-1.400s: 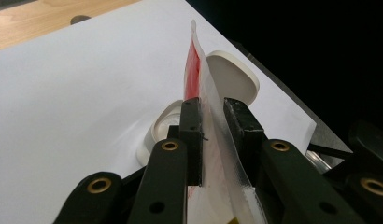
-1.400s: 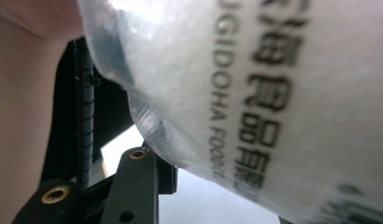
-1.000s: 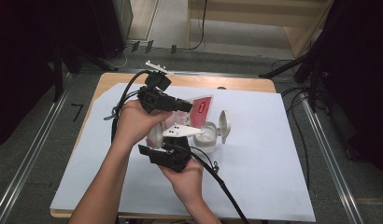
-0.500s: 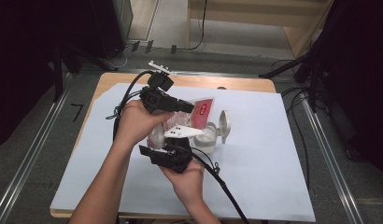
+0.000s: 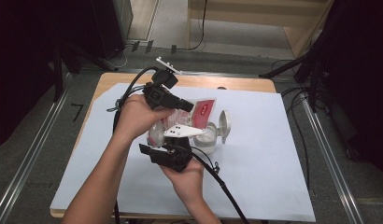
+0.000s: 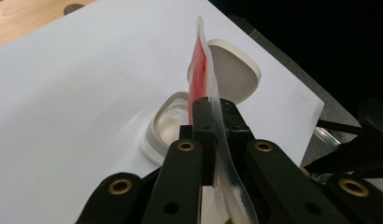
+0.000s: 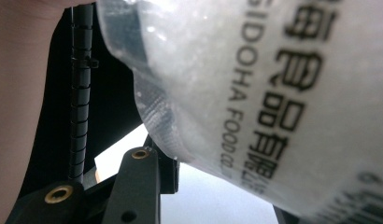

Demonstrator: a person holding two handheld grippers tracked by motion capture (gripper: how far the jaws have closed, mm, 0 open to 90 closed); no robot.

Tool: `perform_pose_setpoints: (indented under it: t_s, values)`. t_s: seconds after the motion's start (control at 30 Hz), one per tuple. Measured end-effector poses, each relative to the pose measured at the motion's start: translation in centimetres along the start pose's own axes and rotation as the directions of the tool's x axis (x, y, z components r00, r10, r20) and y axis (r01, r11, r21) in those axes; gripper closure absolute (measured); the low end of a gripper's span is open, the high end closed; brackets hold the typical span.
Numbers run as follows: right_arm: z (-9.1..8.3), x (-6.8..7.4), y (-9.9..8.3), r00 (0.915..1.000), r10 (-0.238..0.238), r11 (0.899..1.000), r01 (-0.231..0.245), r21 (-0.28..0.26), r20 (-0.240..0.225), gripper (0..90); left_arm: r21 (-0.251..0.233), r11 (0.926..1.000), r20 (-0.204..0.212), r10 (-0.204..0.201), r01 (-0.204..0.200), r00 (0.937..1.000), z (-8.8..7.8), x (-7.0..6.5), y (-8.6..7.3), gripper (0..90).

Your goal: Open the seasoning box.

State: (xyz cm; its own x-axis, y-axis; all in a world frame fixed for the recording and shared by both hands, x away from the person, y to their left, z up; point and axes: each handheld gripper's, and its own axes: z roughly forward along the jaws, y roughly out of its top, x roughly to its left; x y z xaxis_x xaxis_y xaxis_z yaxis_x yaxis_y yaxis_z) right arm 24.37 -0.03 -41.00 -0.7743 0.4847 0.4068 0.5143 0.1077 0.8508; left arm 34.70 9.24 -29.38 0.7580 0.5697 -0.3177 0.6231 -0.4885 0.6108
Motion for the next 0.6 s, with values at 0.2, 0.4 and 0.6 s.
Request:
perform_pose_setpoints:
  t_s: [0.2,0.4,0.6]
  values:
    - [0.04,0.05,0.00,0.9999,-0.010,1.000,0.010,-0.001,0.012,63.3,0.005,1.0000,0.010,-0.001,0.001,0.9999,-0.01,0.26,0.09,88.3]
    - [0.11,0.13,-0.04,0.9997,-0.019,1.000,0.019,0.001,0.017,63.3,0.009,0.9999,0.016,0.007,-0.007,0.9998,-0.05,0.27,0.04,88.3]
    - [0.09,0.11,-0.05,0.9993,-0.031,1.000,0.030,0.001,0.021,63.2,0.009,0.9999,0.022,0.008,-0.008,0.9997,0.06,0.33,0.17,88.5]
